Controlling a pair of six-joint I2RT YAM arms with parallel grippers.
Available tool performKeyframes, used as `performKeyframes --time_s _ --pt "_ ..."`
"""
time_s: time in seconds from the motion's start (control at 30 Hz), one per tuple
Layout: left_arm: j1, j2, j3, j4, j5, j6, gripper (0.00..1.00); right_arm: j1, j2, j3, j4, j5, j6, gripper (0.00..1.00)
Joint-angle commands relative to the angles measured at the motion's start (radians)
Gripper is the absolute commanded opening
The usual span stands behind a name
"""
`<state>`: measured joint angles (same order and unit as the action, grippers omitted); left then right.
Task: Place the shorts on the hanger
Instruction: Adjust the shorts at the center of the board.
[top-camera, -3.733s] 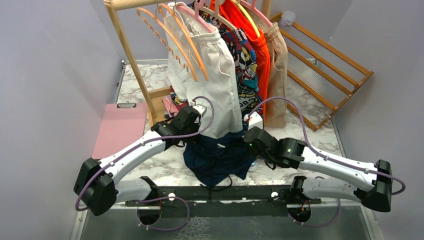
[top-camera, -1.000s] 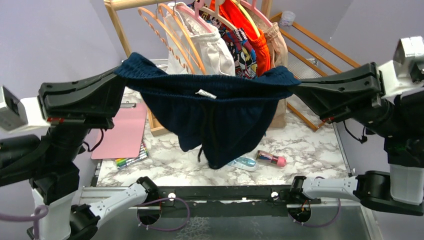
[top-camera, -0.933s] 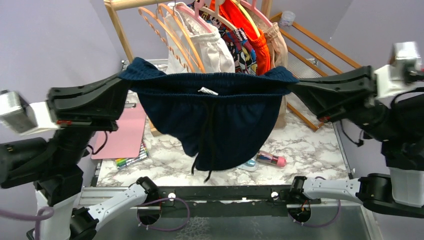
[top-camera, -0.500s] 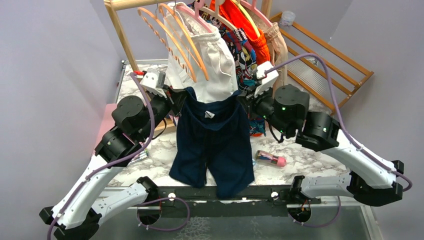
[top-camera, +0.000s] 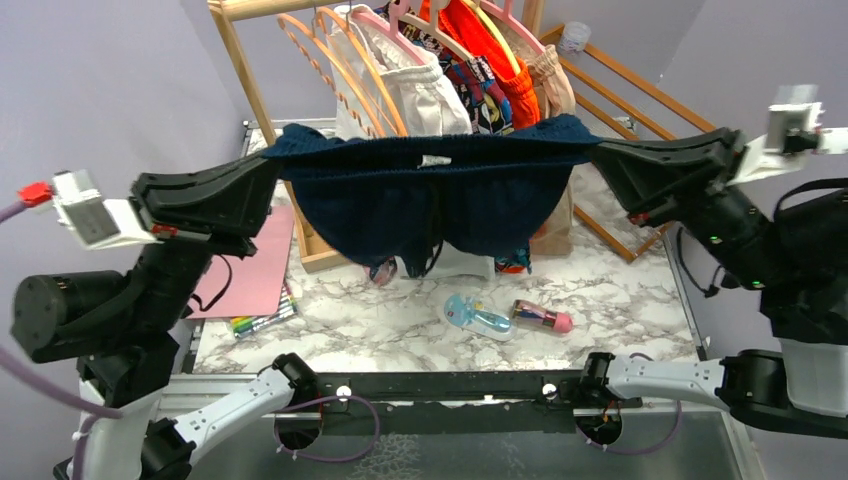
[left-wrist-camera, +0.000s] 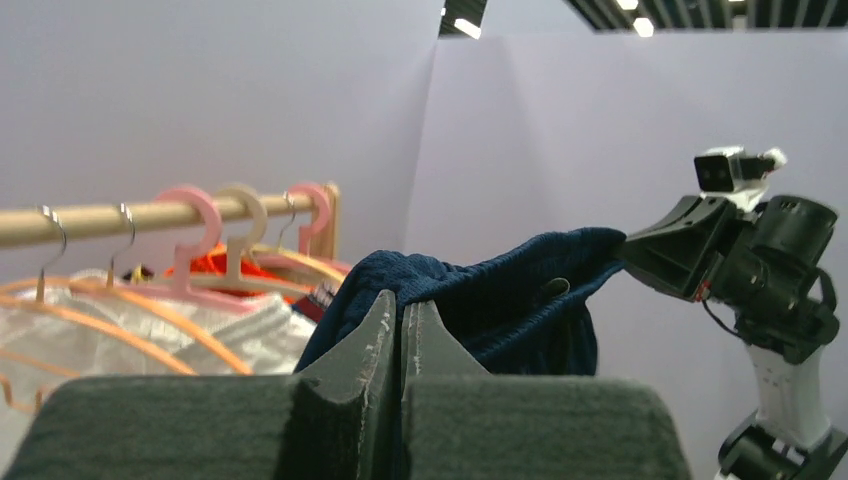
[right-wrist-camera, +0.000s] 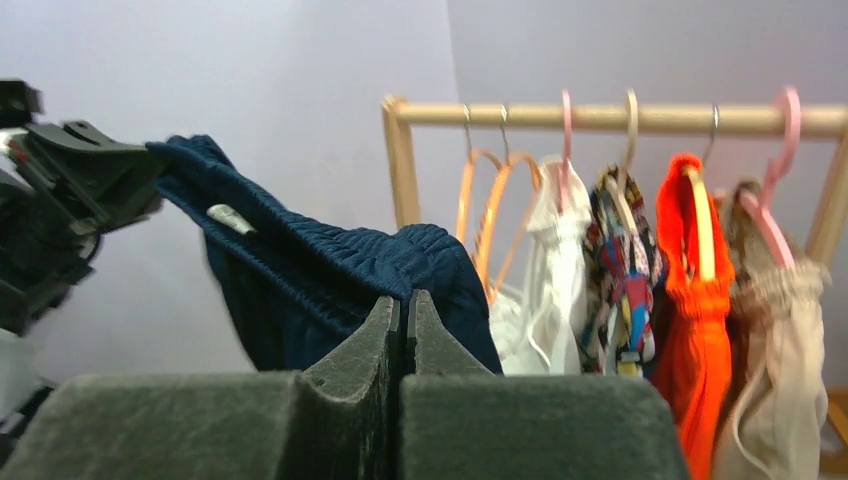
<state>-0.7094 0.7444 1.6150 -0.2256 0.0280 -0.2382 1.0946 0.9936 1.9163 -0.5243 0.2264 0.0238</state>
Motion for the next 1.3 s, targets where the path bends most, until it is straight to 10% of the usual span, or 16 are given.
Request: performKeyframes --time_s 0.0,0.33,0.67,1.27 --pt "0.004 -0.036 -0.174 0.0 -0.056 0.013 0.0 -0.004 0.005 -0.197 0.0 0.171 -0.01 0.01" --pt "0.004 -0.041 -0.502 -0.142 -0.294 -0.069 0.0 -0.003 0.006 -0.598 -0.007 0.49 0.146 0.01" --pt "0.004 0.023 -0.448 -0.238 -0.488 -0.034 0.0 -0.004 -0.005 -0.594 -0.052 0.697 0.156 0.01" --pt "0.004 0.034 -0.837 -0.289 -0.435 -0.308 0.0 -0.055 -0.031 -0.997 -0.096 0.466 0.564 0.01"
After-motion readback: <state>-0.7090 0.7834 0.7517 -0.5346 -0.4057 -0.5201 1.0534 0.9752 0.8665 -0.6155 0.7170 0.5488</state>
